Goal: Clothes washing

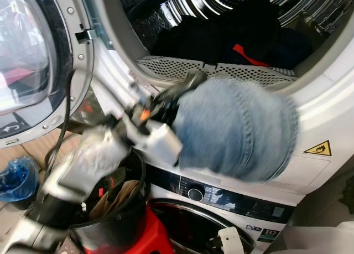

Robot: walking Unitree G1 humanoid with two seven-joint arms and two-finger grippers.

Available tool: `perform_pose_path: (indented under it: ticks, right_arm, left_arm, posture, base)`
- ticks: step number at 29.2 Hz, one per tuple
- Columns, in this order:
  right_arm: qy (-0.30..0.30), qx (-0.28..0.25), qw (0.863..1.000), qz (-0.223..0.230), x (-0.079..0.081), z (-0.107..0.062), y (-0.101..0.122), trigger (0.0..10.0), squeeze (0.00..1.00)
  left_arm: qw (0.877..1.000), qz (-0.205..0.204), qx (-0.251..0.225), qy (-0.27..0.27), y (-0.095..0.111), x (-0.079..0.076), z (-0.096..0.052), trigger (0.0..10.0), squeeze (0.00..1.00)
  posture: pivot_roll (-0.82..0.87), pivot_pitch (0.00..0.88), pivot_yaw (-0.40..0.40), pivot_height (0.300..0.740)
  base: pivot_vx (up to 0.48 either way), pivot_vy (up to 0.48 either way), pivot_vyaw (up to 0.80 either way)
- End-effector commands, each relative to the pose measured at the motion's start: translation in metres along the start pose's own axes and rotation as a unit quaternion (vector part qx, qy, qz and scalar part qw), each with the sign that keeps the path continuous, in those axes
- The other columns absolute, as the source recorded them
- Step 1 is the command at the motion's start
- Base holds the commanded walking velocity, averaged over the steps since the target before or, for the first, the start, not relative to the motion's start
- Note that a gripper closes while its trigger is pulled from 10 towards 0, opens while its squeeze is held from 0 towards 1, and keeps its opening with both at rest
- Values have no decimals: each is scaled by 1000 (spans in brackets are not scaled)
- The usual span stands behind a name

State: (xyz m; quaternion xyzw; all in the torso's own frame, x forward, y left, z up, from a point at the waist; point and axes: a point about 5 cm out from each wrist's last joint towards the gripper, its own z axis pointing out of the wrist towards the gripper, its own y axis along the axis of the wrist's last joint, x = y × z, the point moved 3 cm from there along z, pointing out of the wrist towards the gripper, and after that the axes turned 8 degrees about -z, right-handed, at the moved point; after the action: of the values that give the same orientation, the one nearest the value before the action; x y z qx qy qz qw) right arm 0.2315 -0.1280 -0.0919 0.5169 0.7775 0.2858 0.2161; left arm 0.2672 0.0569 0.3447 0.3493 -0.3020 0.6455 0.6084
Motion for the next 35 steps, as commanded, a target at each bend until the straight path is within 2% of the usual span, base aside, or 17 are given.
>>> perform_pose_path:
  ticks: [1, 8, 10, 11, 14, 18, 19, 20, 21, 24, 25, 26, 27, 28, 30, 31, 35]
  right_arm:
    - [2, 5, 1000, 4, 3, 0, -2, 10000, 0]
    - [-1, 6, 1000, 10, 4, 0, -4, 10000, 0]
    - [-4, 6, 1000, 14, 4, 0, -5, 10000, 0]
    - [-6, 5, 1000, 17, 4, -1, -5, 10000, 0]
    - [-7, 6, 1000, 18, 4, -1, -7, 10000, 0]
    - [-8, 6, 1000, 20, 4, -1, -8, 10000, 0]
    - [-9, 7, 1000, 20, 4, -2, -9, 10000, 0]
    - [-10, 7, 1000, 21, 4, -2, -10, 10000, 0]
    - [-10, 7, 1000, 21, 4, -2, -10, 10000, 0]
    - [-12, 7, 1000, 23, 3, -2, -10, 10000, 0]
    - [-13, 6, 1000, 24, 3, -2, -10, 10000, 0]
    - [-14, 5, 1000, 25, 3, -2, -10, 10000, 0]
    - [-14, 4, 1000, 26, 3, -2, -9, 10000, 0]
    - [-15, 2, 1000, 28, 3, -2, -8, 10000, 0]
    - [-16, 1, 999, 29, 3, -2, -8, 10000, 0]
    - [-16, 1, 999, 29, 3, -2, -9, 10000, 0]
    - [-16, 4, 999, 29, 3, -2, -11, 10000, 0]
  left_arm:
    - [1000, 18, -18, 11, 2, 8, 4, 0, 0]
    - [987, 152, -31, 30, -38, 60, 37, 0, 0]
    - [981, 184, -14, 55, -47, 80, 43, 0, 0]
    - [971, 226, 29, 69, -62, 96, 46, 0, 0]
    - [958, 253, 82, 105, -78, 119, 42, 0, 0]
    - [948, 277, 90, 128, -80, 131, 42, 0, 0]
    - [941, 293, 90, 147, -80, 139, 42, 0, 0]
    - [922, 311, 125, 193, -86, 156, 39, 0, 0]
    - [922, 311, 125, 193, -86, 156, 39, 0, 0]
    - [925, 255, 228, 166, -114, 148, 27, 0, 0]
    - [931, 176, 289, 134, -132, 132, 19, 0, 0]
    - [935, 98, 328, 97, -145, 113, 10, 4392, 0]
    - [933, 46, 351, 60, -153, 94, 3, 6314, 0]
    - [927, -23, 373, 25, -161, 72, -8, 10000, 0]
    - [914, -118, 388, -2, -166, 48, -17, 10000, 0]
    - [897, -185, 401, -15, -169, 31, -23, 10000, 0]
    - [892, -219, 394, -39, -168, 17, -24, 10000, 0]
  posture:
    - [53, 6, 74, 740]
    - [34, 0, 90, 740]
    - [25, 0, 96, 740]
    - [18, 0, 100, 740]
    - [7, 0, 104, 740]
    - [-1, 0, 105, 740]
    - [0, 0, 107, 740]
    - [-3, 0, 108, 740]
    - [-3, 0, 108, 740]
    - [-8, 0, 111, 740]
    - [-16, 0, 115, 740]
    - [-19, 0, 117, 740]
    - [-20, 0, 117, 740]
    - [-27, 0, 120, 740]
    - [-26, 0, 117, 740]
    - [-24, 0, 116, 740]
    - [-26, 2, 116, 740]
  base:
    - [0, 0, 0]
    - [0, 0, 0]
    - [0, 0, 0]
    - [0, 0, 0]
    - [0, 0, 0]
    - [0, 0, 0]
    - [0, 0, 0]
    - [0, 0, 0]
    - [0, 0, 0]
    - [0, 0, 0]
    - [0, 0, 0]
    - [0, 0, 0]
    - [0, 0, 0]
    - [0, 0, 0]
    - [0, 0, 0]
    - [0, 0, 0]
    - [0, 0, 0]
